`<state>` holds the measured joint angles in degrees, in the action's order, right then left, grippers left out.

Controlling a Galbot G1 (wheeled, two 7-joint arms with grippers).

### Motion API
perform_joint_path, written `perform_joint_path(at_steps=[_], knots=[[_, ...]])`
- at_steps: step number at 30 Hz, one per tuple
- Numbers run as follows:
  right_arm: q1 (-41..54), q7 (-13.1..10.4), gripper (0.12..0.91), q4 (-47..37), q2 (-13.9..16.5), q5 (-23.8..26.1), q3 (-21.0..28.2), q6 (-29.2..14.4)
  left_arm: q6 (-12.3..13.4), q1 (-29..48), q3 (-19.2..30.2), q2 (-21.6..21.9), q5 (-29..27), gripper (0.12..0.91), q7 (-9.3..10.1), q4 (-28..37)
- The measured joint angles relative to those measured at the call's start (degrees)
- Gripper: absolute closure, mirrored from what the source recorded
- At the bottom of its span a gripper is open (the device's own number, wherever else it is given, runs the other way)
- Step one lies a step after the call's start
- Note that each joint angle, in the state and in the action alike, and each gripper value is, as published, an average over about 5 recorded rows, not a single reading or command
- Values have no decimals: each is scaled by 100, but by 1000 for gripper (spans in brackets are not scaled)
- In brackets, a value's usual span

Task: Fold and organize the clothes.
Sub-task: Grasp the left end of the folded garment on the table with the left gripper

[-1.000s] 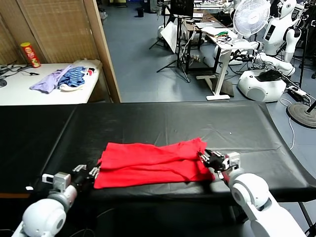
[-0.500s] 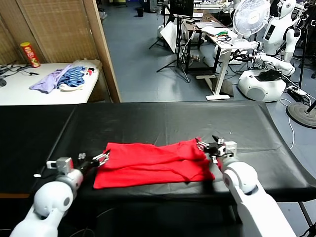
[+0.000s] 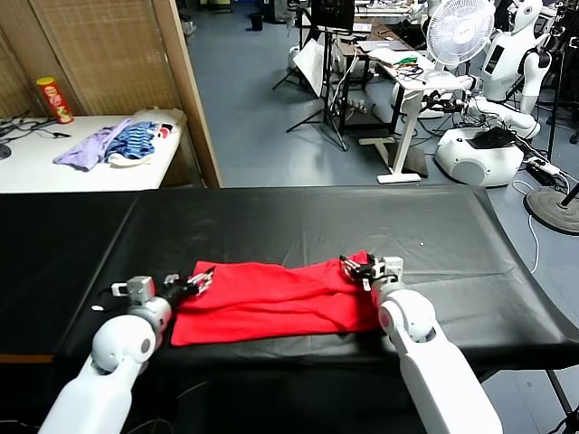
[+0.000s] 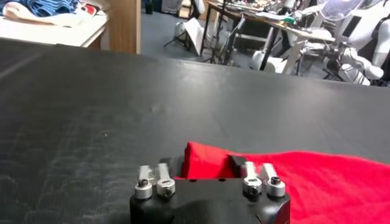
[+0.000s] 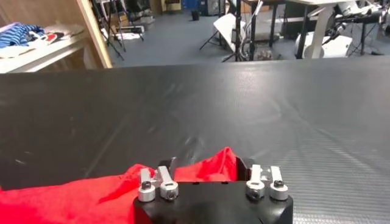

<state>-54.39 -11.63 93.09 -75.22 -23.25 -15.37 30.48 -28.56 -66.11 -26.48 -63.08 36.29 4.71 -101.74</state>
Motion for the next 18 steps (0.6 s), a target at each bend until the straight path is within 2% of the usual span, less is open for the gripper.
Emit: perform_joint_path(at_steps=[3,6,8,11,15,18], knots=[[-98,-174,860,1,-91,208,-8,-205,204,-77,-22,-44,-342,735,23,-51],[-171,-263,879,-1,-160,333,-19,-330,358,-167,-47,-110,-748,869,46,-124],[-207,-274,877,5,-184,361,-28,-361,413,-228,-63,-162,-962,904,67,-162],[-240,-241,877,29,-189,353,-40,-357,422,-299,-93,-203,-1074,905,72,-204],[-254,-155,877,54,-163,331,-46,-331,346,-321,-135,-222,-915,905,60,-275],[-256,-113,877,70,-143,321,-35,-315,197,-257,-196,-253,-615,885,176,-296]])
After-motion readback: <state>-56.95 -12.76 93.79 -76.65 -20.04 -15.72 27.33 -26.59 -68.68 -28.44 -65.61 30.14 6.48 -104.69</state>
